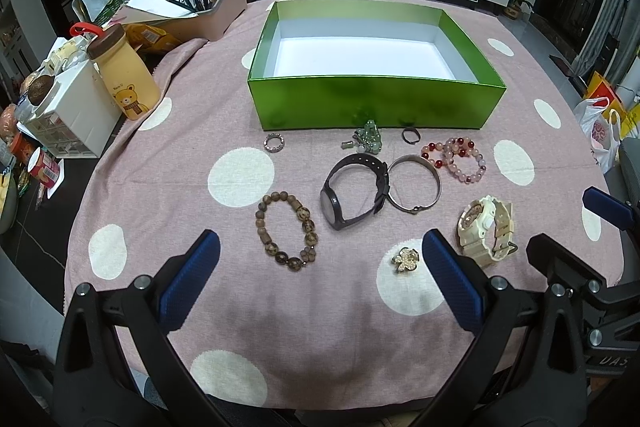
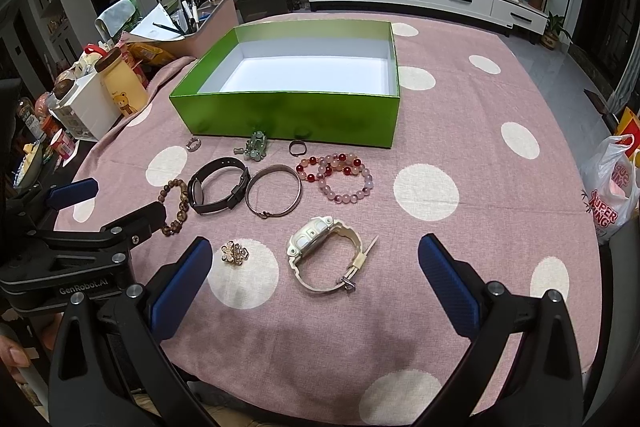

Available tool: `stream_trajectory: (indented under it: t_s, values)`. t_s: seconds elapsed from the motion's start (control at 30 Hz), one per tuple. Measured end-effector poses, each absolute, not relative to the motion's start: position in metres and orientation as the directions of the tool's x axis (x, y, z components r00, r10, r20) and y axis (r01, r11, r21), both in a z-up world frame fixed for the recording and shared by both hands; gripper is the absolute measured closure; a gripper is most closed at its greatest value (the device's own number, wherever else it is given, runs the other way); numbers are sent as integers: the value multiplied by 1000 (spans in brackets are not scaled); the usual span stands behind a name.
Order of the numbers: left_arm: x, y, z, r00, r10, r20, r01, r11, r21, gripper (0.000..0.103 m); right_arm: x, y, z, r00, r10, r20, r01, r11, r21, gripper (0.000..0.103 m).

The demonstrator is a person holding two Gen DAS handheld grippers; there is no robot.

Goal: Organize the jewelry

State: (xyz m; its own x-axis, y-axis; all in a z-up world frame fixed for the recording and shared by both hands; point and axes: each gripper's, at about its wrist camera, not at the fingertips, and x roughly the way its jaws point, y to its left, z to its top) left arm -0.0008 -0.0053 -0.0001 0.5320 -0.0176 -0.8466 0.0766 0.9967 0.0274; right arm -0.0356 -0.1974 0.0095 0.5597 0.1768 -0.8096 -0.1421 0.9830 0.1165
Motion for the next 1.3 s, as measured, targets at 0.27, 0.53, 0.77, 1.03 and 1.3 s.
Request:
stream_trajectory:
  t_s: [0.27,0.53,0.77,1.03,1.3]
  values:
    - [-1,-6,0,532,-20,-847,77,997,25,2,-36,-199,12,561,180,-808,-143,982,120,1]
    - [-1,-12,-3,524,-45,-851,88,996,2,2,-36,-202,13,560,203,-804,-149,978,143,1]
    - [1,-5,-11,512,-150,-846,120,987,-103,2,-37,-213,0,551,254,-795,-183,966,182,1]
    - [-7,11,-38,505,-219,-835,163,974,-156,2,-45,-216,-28,531,300,-793,-276,945,173,25]
    - [-15,-11,-54,494,-285,-821,285,946,-156,19,-43,-200,-50,520,333,-786,-361,920,151,46]
